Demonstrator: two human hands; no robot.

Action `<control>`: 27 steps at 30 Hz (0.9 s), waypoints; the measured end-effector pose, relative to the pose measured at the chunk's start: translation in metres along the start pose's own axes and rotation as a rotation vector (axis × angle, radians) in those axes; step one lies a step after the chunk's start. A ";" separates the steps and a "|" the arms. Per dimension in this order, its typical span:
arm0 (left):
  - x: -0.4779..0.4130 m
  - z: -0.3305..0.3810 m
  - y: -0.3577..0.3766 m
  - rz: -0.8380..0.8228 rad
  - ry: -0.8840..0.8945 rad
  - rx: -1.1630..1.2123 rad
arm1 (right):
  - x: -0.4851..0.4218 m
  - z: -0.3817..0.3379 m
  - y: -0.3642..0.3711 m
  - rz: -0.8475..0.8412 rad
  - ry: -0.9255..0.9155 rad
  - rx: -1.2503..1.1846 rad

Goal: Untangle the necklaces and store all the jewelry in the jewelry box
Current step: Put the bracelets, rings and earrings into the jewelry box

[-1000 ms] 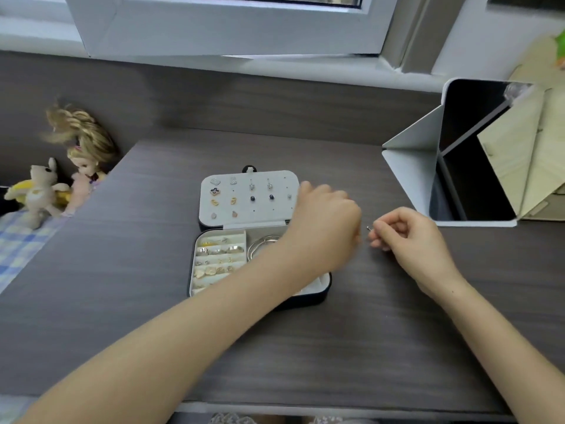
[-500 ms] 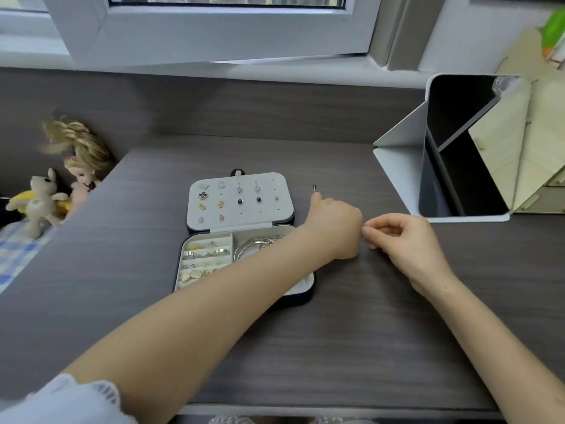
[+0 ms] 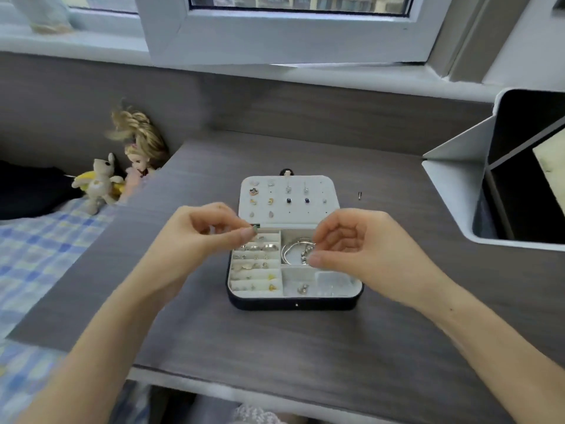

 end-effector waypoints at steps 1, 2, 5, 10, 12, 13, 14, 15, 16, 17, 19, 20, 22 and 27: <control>0.007 -0.012 -0.005 0.030 -0.004 0.044 | -0.006 -0.003 0.010 -0.044 -0.005 0.027; 0.013 -0.021 -0.006 0.055 0.002 0.087 | -0.012 -0.005 0.020 -0.089 -0.013 0.051; 0.026 -0.038 -0.004 0.097 0.027 0.257 | -0.028 -0.006 0.043 -0.211 -0.007 0.180; 0.031 -0.041 -0.005 0.167 0.079 0.337 | -0.049 -0.008 0.061 -0.445 0.000 0.387; 0.031 -0.042 -0.007 0.205 0.104 0.276 | -0.056 -0.010 0.065 -0.521 0.009 0.459; 0.031 -0.043 -0.008 0.221 0.112 0.243 | -0.059 -0.011 0.067 -0.554 0.017 0.500; 0.031 -0.043 -0.009 0.234 0.118 0.219 | -0.061 -0.012 0.070 -0.589 0.026 0.537; 0.032 -0.044 -0.009 0.244 0.123 0.205 | -0.064 -0.012 0.072 -0.627 0.039 0.563; 0.032 -0.044 -0.010 0.250 0.126 0.198 | -0.066 -0.013 0.075 -0.665 0.052 0.575; 0.032 -0.044 -0.010 0.252 0.130 0.192 | -0.067 -0.013 0.077 -0.703 0.066 0.579; 0.032 -0.044 -0.010 0.254 0.142 0.179 | -0.069 -0.014 0.081 -0.767 0.101 0.579; 0.032 -0.044 -0.010 0.255 0.146 0.174 | -0.070 -0.014 0.082 -0.790 0.118 0.575; 0.033 -0.044 -0.010 0.257 0.148 0.170 | -0.072 -0.014 0.083 -0.813 0.138 0.573; 0.033 -0.044 -0.010 0.242 0.145 0.172 | -0.076 -0.012 0.084 -0.783 0.103 0.713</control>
Point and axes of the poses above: each hand's wrist, its own x-axis away from the middle knuckle, its own y-axis out of the palm, z = x × y, the point moved 5 cm from there along -x, towards the middle knuckle, and after that the axes turned 10 degrees about -y, right-handed, at the moved point
